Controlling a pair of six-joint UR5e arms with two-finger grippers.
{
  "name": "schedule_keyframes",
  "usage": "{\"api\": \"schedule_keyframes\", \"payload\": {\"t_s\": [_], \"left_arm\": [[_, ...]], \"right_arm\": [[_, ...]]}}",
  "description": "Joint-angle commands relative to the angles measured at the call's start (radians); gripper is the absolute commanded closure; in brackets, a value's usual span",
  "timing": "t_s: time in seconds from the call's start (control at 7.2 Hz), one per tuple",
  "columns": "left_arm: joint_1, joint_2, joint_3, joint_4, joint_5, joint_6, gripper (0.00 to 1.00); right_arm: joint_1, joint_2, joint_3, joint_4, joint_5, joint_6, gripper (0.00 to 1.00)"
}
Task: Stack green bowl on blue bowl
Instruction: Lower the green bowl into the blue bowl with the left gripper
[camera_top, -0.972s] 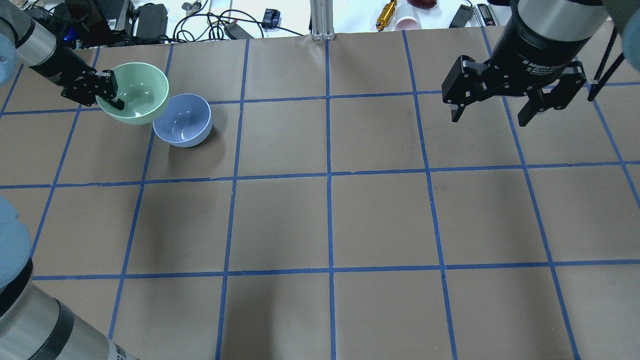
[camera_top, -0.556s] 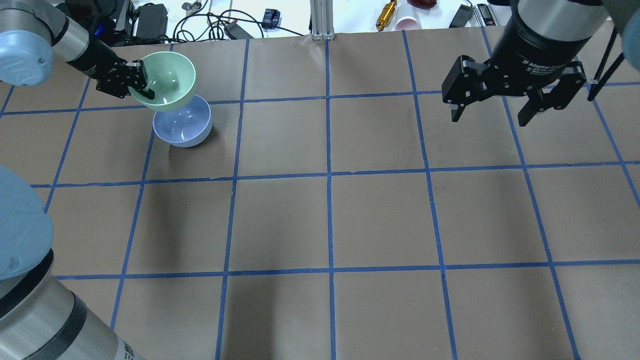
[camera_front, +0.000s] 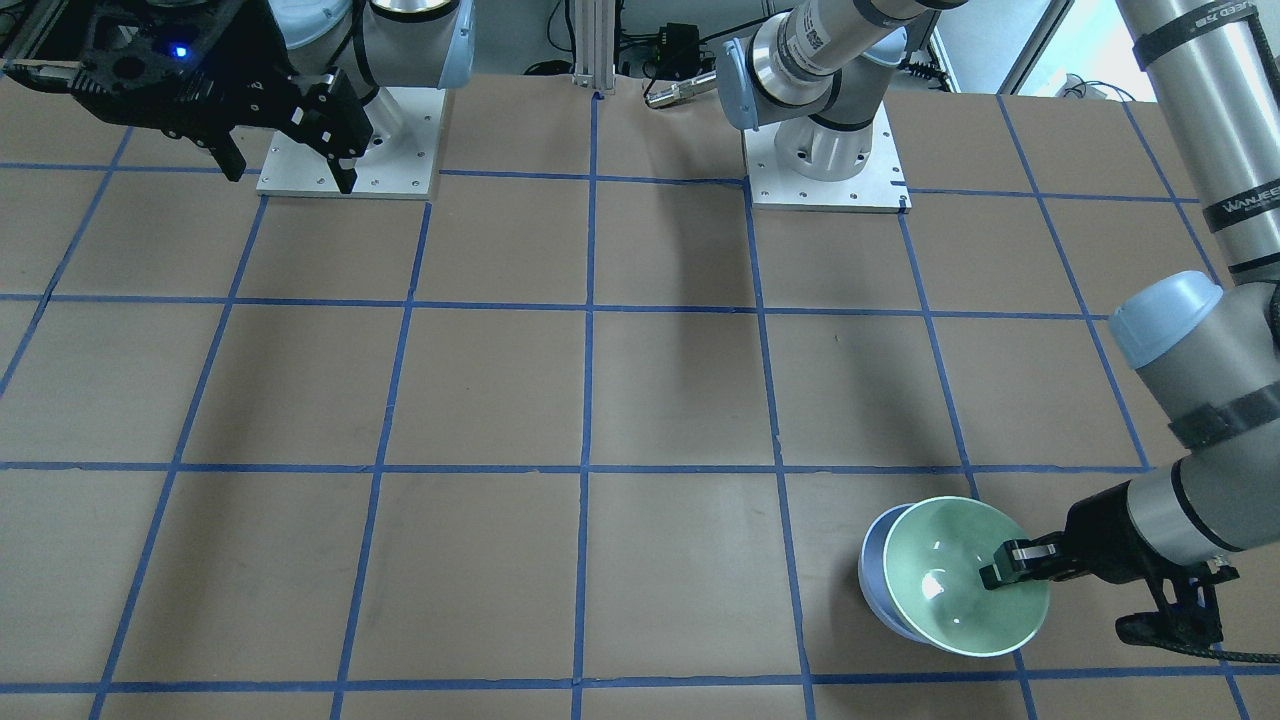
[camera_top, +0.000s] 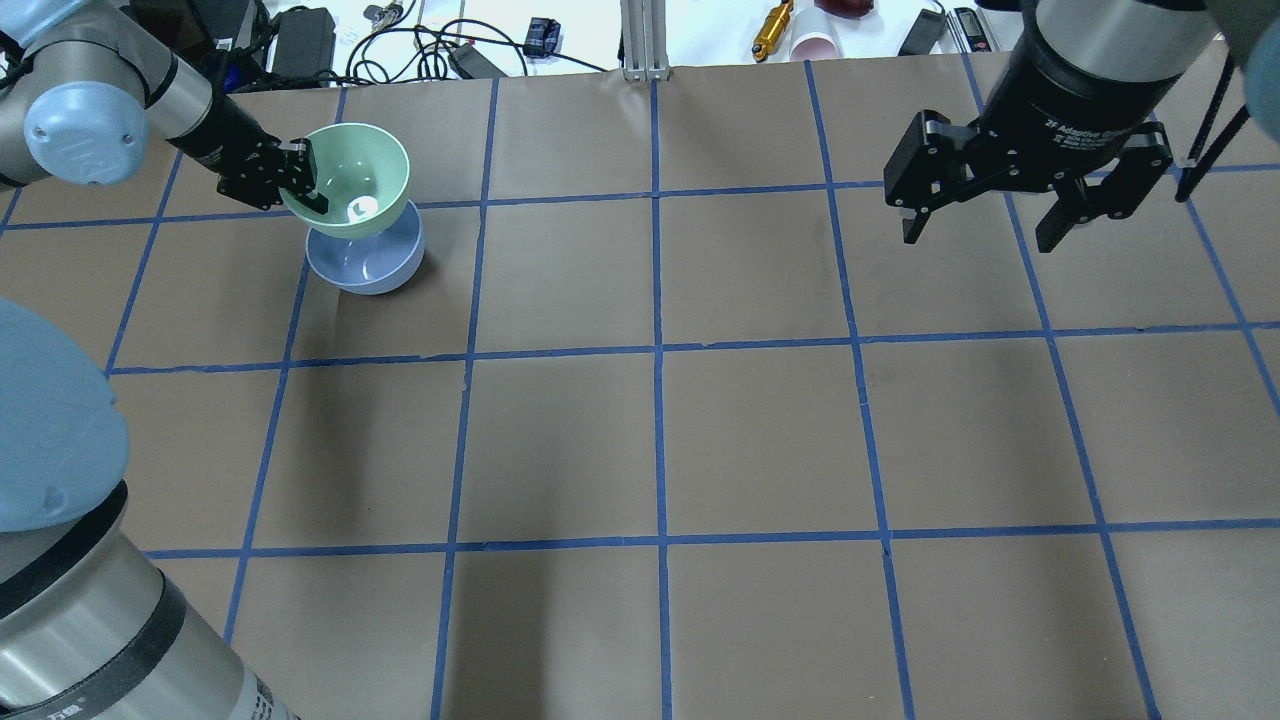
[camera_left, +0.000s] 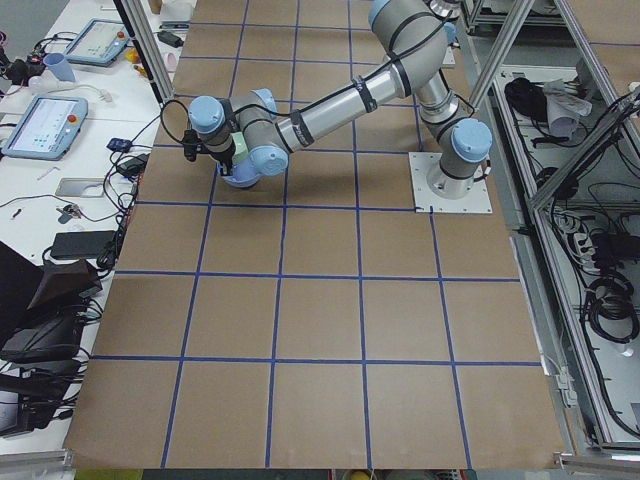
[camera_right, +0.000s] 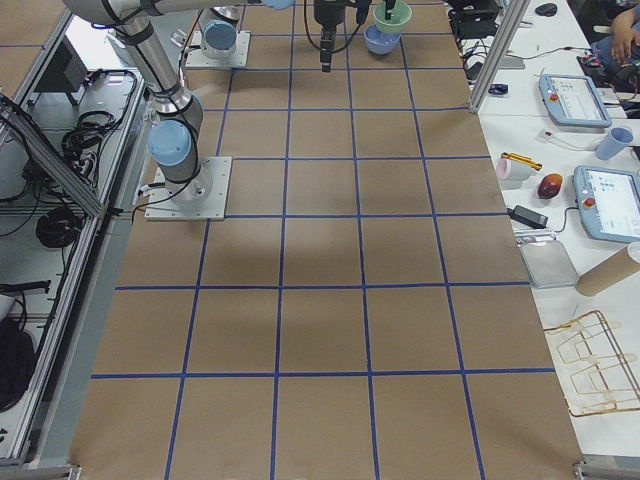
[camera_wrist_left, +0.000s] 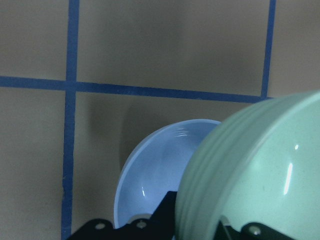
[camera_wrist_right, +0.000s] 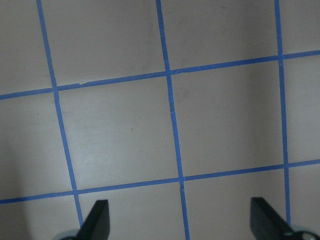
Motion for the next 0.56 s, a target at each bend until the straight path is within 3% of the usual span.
{"api": "schedule_keyframes", "payload": {"t_s": [0.0, 0.42], "left_arm": [[0.000, -0.002, -0.007, 0.000, 0.019, 0.005, 1.00], [0.001, 0.004, -0.036, 0.002, 0.038, 0.014, 1.00]], "right_arm": [[0.000, 0.000, 0.000, 0.000, 0.000, 0.000, 0.00], [0.000, 0.000, 0.000, 0.000, 0.000, 0.000, 0.00]]}}
